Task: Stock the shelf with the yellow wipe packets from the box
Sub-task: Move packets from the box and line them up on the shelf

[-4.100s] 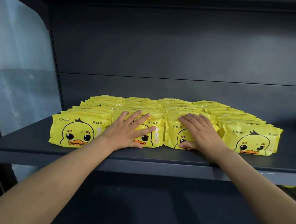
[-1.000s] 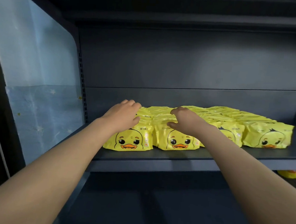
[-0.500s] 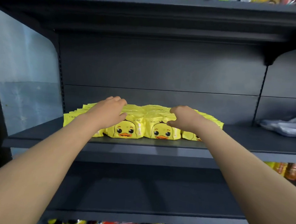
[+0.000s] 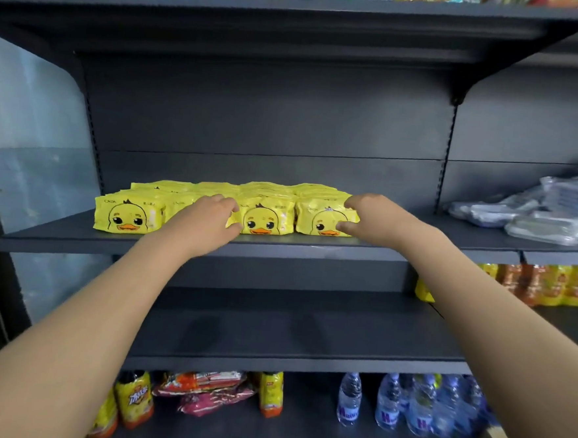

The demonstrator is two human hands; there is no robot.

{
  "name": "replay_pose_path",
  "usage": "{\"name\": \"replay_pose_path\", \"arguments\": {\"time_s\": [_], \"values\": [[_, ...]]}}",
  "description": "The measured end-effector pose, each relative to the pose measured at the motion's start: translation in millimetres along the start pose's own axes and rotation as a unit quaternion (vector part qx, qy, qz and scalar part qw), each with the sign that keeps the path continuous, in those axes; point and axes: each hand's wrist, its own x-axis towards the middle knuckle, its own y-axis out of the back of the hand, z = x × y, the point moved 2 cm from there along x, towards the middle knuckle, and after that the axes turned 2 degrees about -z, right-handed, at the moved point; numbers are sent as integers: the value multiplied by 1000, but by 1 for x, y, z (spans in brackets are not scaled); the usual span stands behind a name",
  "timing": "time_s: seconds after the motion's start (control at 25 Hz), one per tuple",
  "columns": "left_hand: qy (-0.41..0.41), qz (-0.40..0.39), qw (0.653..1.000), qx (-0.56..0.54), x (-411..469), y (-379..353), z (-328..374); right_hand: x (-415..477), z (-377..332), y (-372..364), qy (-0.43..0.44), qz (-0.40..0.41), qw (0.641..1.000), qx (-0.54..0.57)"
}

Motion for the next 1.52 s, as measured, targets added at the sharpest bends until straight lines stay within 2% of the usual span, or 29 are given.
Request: {"name": "replay_pose_path", "arguments": {"time_s": [0.32, 0.52, 0.72, 1.08, 1.4, 1.52], "values": [[15, -60, 997, -52, -87, -64, 78, -96, 48, -62, -23, -101, 994, 35], [43, -134, 988, -63, -120, -140, 104, -132, 84, -152, -34, -192, 979, 56], [59, -175, 981, -55, -134, -228, 117, -145, 119, -251, -20, -269, 961, 61], [158, -370, 911, -92, -188, -419, 130, -174, 155, -451, 24, -464, 883, 64], [219, -427, 859, -177, -258, -562, 121, -229, 136, -596, -10, -552, 827, 105], [254, -459, 823, -217, -280, -619, 116, -240, 119, -655, -52, -577, 805, 126]]}}
